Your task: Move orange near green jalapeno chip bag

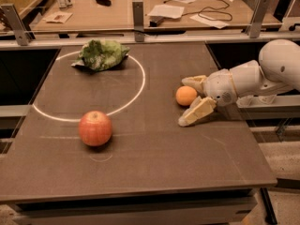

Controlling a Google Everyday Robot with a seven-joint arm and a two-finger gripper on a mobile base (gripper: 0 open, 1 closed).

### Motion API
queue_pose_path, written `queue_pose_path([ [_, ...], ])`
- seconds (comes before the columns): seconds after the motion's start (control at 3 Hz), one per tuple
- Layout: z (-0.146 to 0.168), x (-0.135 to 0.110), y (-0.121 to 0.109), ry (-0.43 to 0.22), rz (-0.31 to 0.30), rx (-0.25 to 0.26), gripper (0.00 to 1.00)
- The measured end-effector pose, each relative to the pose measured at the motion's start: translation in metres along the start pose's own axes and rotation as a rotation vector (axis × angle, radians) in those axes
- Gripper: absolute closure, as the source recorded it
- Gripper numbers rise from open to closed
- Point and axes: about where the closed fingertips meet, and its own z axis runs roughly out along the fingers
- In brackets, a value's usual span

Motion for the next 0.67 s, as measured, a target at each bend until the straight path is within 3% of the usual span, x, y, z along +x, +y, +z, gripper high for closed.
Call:
queue_pose_path([
  [0.33, 0.0072, 0.0036, -0.0002, 0.008, 0.002, -0.036, 0.38],
  [0.67, 0.0026, -0.0036, -0.0003, 0.008, 0.002, -0.036, 0.62],
])
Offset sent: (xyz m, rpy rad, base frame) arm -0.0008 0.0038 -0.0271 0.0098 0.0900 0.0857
